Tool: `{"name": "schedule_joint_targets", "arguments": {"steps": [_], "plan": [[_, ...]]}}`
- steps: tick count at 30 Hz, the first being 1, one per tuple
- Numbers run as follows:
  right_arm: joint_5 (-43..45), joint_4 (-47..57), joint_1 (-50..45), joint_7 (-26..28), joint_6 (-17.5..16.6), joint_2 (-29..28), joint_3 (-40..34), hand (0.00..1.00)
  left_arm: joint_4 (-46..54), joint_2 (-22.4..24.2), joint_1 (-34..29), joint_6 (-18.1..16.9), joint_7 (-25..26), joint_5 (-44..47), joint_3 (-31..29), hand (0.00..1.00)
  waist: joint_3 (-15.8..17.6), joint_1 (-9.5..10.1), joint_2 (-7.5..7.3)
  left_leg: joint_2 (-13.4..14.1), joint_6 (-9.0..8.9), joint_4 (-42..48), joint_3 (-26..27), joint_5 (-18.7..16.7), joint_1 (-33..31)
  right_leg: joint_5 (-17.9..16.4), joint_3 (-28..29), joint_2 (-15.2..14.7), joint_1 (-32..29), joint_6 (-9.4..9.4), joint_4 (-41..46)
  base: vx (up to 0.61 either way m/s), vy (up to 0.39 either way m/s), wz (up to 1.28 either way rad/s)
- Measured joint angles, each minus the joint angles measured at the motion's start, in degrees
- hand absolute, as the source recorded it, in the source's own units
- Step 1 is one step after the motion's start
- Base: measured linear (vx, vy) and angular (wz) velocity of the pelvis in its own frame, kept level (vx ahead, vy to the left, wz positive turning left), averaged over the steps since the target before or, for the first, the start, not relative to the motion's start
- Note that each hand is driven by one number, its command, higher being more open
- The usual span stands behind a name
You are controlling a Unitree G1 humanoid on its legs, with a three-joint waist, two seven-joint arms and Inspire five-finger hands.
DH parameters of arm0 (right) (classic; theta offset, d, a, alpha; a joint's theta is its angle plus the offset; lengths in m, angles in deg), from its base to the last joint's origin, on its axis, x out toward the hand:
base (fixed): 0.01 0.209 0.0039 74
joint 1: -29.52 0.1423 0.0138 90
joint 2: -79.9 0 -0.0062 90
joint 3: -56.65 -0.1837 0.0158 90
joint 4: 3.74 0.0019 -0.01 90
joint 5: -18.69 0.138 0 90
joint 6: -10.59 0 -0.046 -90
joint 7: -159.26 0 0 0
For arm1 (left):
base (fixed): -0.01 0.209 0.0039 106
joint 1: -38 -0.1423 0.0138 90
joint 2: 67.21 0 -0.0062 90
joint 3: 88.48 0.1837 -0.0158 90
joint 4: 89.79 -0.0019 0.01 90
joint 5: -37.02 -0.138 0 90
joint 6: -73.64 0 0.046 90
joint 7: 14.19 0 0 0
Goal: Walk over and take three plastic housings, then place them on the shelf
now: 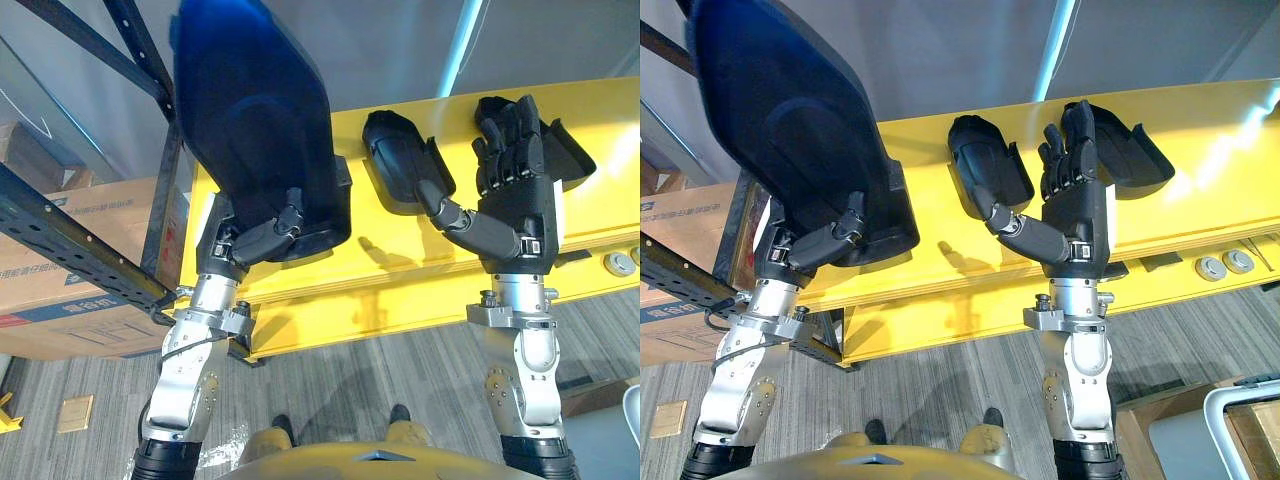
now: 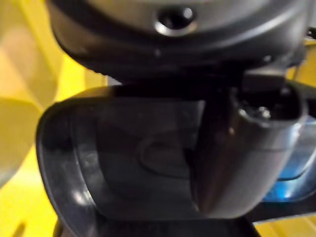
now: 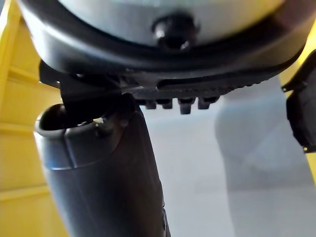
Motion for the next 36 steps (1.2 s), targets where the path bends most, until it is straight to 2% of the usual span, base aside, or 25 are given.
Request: {"name": "schedule_joint_targets", "arguments": {"steps": [5,8,11,14,17,22,26,30,36], "plan": [[-0.03,0.00,0.21,0.51,1.51,0.60,0.12,1.00,-8.74,-1.87,7.36,4.69,5.27,-0.08,-1.33,0.00,0.32,-0.09,-0.15,-0.43,0.17,-2.22,0.62,1.50,-0.08,0.53,0.76,-0.09,-1.57,-0.17,0.02,-0.05,-0.003,-0.04],[-0.01,-0.09,1.13,0.72,1.64,1.39,0.50,1.00,-12.30,-4.30,10.71,6.17,5.09,-0.10,-1.24,0.00,1.74,-0.81,-0.07,-0.50,0.23,-2.12,1.03,1.56,-0.01,0.71,1.34,-0.16,-1.69,-0.04,0.05,-0.05,0.007,-0.07],[0.02,-0.20,4.47,1.81,1.75,4.43,0.76,1.00,-18.68,-7.38,16.91,8.36,3.38,0.31,-1.23,0.00,2.62,-1.76,0.45,-0.51,0.26,-2.14,1.36,2.13,-0.07,0.93,1.83,-0.13,-2.31,0.09,0.22,-0.02,0.001,-0.06],[0.25,-0.44,7.23,2.99,2.41,6.38,0.83,1.00,-23.54,-9.34,21.94,10.40,2.08,4.63,-1.27,0.00,3.16,-2.52,1.27,-0.50,0.28,-2.30,1.70,2.15,0.44,0.95,2.36,-0.06,-2.31,0.10,0.28,0.00,-0.002,-0.09],[0.28,-0.84,7.95,4.41,2.92,7.39,1.25,1.00,-27.55,-10.08,24.54,12.05,-0.37,10.74,-2.38,0.00,3.75,-3.08,2.01,-0.58,0.27,-3.11,2.40,2.27,1.15,0.94,3.02,-0.01,-2.30,0.10,0.34,0.00,0.007,-0.12],[2.17,-1.28,8.11,5.67,4.16,7.72,2.15,1.00,-32.82,-11.01,28.80,14.15,-2.28,15.01,-3.09,0.00,5.24,-3.12,2.76,-0.66,0.25,-4.57,2.49,3.19,2.10,0.90,3.08,0.06,-2.24,0.09,0.63,0.00,0.000,0.00],[2.42,-2.79,8.57,6.28,5.39,7.72,2.96,1.00,-38.23,-11.20,31.12,14.74,-2.52,15.38,-4.50,0.00,5.36,-3.35,2.83,-0.63,0.17,-5.94,2.67,4.00,3.07,0.65,3.25,0.22,-2.18,-0.11,1.25,-0.02,-0.005,-0.02],[2.47,-2.79,8.57,6.64,5.49,7.72,3.11,1.00,-42.71,-11.27,32.64,15.19,-2.33,15.62,-6.70,0.00,5.40,-4.37,2.85,-0.54,0.20,-6.18,2.66,4.51,3.14,0.64,3.22,0.29,-2.19,-0.10,1.36,-0.04,-0.005,0.00],[2.46,-2.74,8.56,6.69,5.78,7.72,3.66,1.00,-46.03,-11.83,34.95,16.77,-1.60,14.64,-7.71,0.00,6.28,-4.58,3.44,-0.49,0.22,-6.40,3.20,4.66,3.90,0.46,3.80,0.30,-2.19,-0.03,2.13,-0.04,0.001,-0.05]]}}
